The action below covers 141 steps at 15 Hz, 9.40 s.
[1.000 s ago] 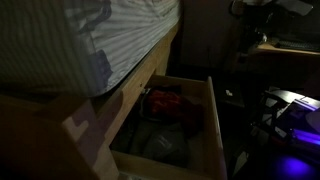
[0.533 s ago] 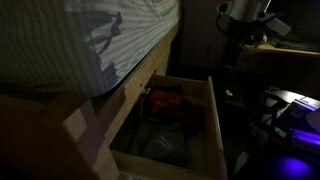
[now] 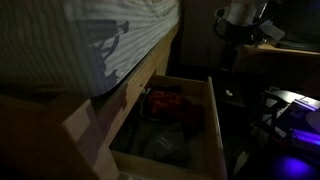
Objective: Put the orange cloth at the edge of the bed then put it back
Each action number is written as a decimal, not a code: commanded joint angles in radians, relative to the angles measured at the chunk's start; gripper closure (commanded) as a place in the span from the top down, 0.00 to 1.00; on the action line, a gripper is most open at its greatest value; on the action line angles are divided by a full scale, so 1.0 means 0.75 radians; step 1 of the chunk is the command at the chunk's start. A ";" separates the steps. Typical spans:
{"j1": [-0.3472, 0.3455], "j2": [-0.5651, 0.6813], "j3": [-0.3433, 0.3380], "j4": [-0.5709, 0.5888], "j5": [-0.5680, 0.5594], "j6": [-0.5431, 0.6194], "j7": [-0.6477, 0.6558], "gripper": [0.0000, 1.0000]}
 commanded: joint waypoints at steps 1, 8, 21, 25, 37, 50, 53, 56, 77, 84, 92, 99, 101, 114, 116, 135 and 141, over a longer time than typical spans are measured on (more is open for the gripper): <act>0.057 0.137 -0.042 -0.083 0.212 0.186 -0.182 1.00; 0.015 0.277 0.012 -0.085 0.246 0.251 -0.207 1.00; -0.203 0.958 0.141 0.511 0.326 0.503 -0.231 1.00; -0.114 1.093 0.065 0.719 0.106 0.415 -0.075 1.00; 0.003 1.318 -0.126 0.731 -0.058 0.791 0.083 1.00; -0.062 1.335 -0.056 0.745 -0.067 0.769 0.082 0.52; -0.070 1.344 -0.049 0.757 -0.070 0.775 0.077 0.32; -0.065 1.347 -0.056 0.764 -0.072 0.778 0.077 0.10; -0.539 0.632 0.602 0.786 0.167 0.069 -0.134 0.00; -0.174 0.281 0.344 1.061 0.164 -0.381 -0.013 0.00; 0.023 0.254 0.278 1.401 0.061 -0.508 0.114 0.00; 0.171 0.350 0.340 1.649 -0.056 -0.402 0.114 0.00; 0.212 0.380 0.360 1.703 -0.023 -0.364 0.082 0.00; 0.229 0.564 0.407 1.801 0.236 0.202 -0.365 0.00; 0.205 0.613 0.440 1.811 0.333 0.283 -0.491 0.00; -0.169 0.968 0.808 1.557 1.199 0.488 -1.680 0.24; 0.157 0.669 0.340 1.362 0.931 0.533 -1.085 0.78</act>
